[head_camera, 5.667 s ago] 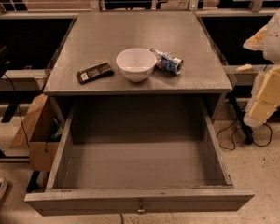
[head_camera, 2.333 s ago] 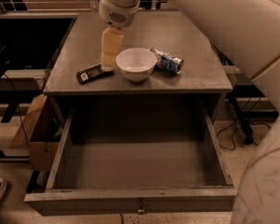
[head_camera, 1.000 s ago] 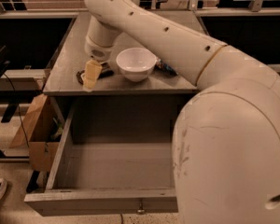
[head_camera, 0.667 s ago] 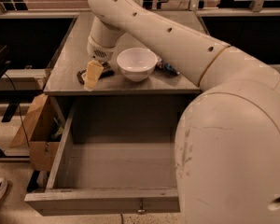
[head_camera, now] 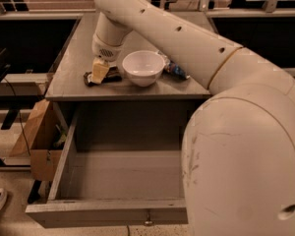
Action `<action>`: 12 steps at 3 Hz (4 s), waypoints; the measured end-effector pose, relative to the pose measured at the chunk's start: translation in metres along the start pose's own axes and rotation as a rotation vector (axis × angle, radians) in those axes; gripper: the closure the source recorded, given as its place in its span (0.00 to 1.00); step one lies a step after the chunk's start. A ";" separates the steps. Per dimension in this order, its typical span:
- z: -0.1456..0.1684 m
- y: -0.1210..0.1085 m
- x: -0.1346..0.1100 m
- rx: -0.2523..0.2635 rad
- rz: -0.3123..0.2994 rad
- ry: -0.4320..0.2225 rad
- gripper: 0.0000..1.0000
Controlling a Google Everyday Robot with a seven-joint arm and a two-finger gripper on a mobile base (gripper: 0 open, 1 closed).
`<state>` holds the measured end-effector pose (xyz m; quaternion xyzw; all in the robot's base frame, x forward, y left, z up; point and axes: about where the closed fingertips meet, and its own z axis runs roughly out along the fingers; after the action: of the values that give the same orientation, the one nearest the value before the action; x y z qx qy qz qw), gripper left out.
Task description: Place rxbar chocolate into top drawer
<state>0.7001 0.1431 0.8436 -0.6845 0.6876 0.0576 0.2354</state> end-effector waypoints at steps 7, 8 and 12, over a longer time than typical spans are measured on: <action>-0.111 0.109 0.010 -0.093 -0.224 -0.269 1.00; -0.117 0.159 0.043 -0.232 -0.260 -0.291 1.00; 0.016 0.252 0.227 -0.388 0.280 -0.024 0.81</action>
Offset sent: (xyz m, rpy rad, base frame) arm 0.0006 0.0111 0.0204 0.0100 -0.0332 0.1056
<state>0.4709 -0.0437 0.6772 -0.6141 0.7491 0.2289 0.0970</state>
